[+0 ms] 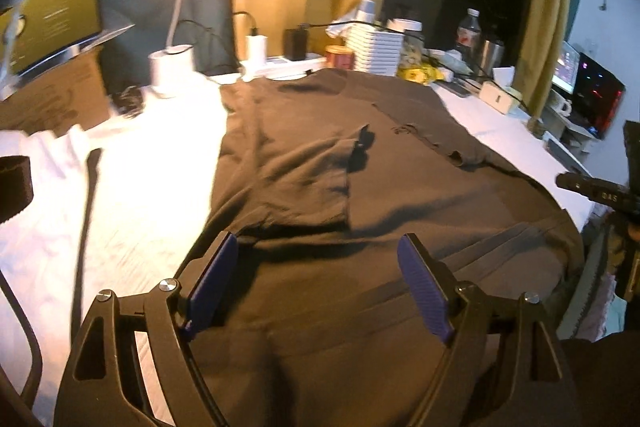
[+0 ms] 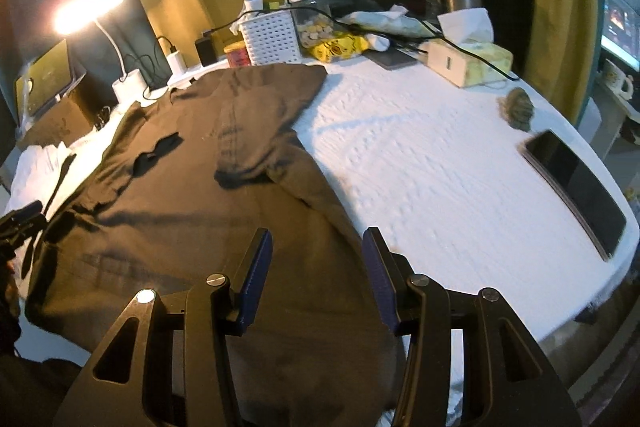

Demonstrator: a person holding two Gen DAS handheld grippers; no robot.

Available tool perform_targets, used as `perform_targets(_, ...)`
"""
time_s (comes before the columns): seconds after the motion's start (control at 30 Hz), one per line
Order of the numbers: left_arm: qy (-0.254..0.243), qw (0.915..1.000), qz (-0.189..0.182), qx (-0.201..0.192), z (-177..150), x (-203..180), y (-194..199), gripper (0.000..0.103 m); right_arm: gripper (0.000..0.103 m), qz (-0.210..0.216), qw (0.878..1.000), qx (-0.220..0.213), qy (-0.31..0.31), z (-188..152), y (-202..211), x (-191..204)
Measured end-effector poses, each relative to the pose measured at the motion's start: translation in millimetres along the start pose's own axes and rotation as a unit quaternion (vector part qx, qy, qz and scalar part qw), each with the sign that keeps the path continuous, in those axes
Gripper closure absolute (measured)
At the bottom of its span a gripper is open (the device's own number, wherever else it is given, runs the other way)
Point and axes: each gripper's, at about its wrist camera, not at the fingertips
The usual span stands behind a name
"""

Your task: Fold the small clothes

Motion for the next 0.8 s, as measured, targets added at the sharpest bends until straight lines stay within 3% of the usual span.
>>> perform_targets(0.27, 0.020, 0.9985, 0.048, -0.018, -29, 25, 17, 0.021, 0.053, -0.005, 0.999, 0.025, 0.028, -30, -1, 2)
perform_targets(0.67, 0.036, 0.9946, 0.097, 0.007, -57, 50, 18, 0.022, 0.053, -0.041, 0.996, 0.054, 0.065, -60, 0, 2)
perform_targets(0.73, 0.042, 0.9942, 0.098, 0.006, -59, 54, 19, 0.029, 0.053, -0.040, 0.996, 0.051, 0.068, -60, 0, 3)
perform_targets(0.8, 0.042, 0.9939, 0.101, 0.012, -60, 55, 18, 0.047, 0.065, -0.042, 0.995, 0.045, 0.079, -60, 1, 8)
Point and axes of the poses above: each gripper's, at about its wrist camera, not at the fingertips, and y roughly against the way its jaws point, x to its left, z to its top, and after that the axes turned 11 degrees about y, right-handed
